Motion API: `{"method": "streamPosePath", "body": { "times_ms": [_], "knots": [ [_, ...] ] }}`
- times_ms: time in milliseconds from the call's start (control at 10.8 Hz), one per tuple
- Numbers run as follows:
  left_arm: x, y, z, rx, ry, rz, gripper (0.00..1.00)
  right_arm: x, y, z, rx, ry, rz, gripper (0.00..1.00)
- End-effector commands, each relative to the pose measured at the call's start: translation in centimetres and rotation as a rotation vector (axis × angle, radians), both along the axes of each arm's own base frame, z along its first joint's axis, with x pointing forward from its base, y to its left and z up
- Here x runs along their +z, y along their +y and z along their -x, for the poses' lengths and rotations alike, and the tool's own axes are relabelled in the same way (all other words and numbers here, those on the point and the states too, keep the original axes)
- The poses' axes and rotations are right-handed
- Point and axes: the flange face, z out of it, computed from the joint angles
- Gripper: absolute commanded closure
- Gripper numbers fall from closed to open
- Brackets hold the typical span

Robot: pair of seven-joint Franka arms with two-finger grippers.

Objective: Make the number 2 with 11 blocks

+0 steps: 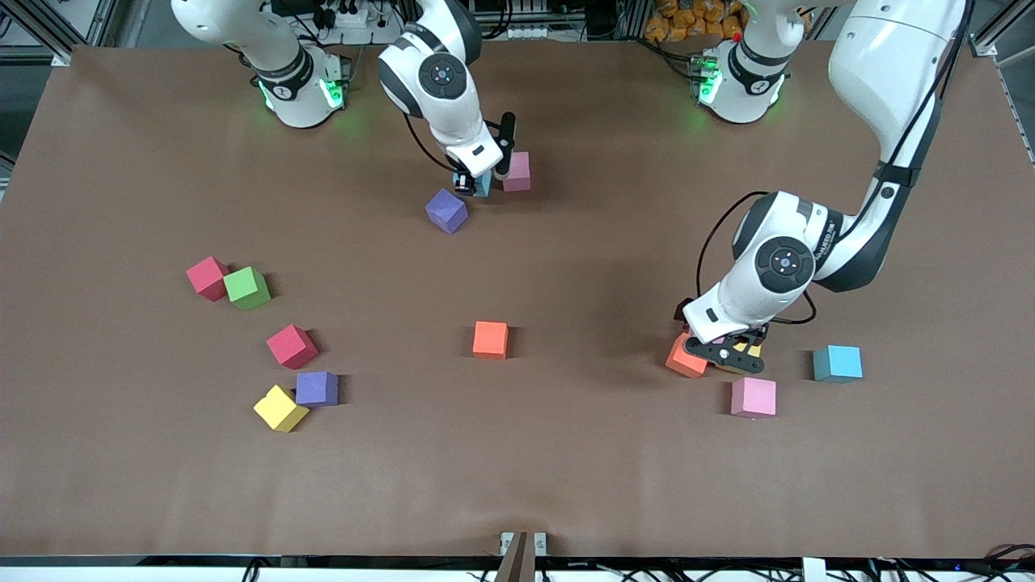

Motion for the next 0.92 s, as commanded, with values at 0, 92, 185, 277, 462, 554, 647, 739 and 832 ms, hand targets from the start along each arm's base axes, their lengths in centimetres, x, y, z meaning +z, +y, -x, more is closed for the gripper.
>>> {"method": "streamPosePath", "body": {
  "times_ms": [0,92,185,277,462,554,647,739,832],
  "knots": [
    [-0.3,0.1,0.3,-0.027,0.006,-0.025,0.00,0.0,-1.6,1.1,0.057,-0.028,-0.022,0.84],
    [0.0,0.7,-0.1,-0.023,0.001,-0.024,0.00,-0.6,-1.7,1.5,0.071,-0.036,-0.024,0.86],
    [0.5,1.3,-0.5,-0.032,-0.008,-0.021,0.00,-0.8,-0.9,2.9,0.105,-0.039,-0.025,0.86],
    [0.7,2.2,-1.0,-0.046,-0.012,-0.020,0.00,-0.9,-0.4,3.7,0.123,-0.040,-0.024,0.87],
    [0.5,4.5,-1.7,-0.016,-0.020,-0.013,0.00,-1.6,0.4,4.9,0.140,-0.046,-0.017,0.88],
    [0.3,4.9,-2.0,-0.019,-0.031,-0.006,0.00,-2.2,0.6,5.3,0.144,-0.051,-0.011,0.89],
    [0.2,5.3,-2.5,-0.021,-0.045,0.001,0.00,-2.6,0.5,5.2,0.142,-0.052,-0.003,0.89],
    [-0.1,6.4,-3.1,-0.002,-0.049,0.007,0.00,-3.0,0.7,5.5,0.143,-0.052,0.004,0.90],
    [-0.2,6.6,-3.7,-0.003,-0.054,0.013,0.00,-3.6,0.7,5.5,0.139,-0.057,0.010,0.90]
  ]
}}
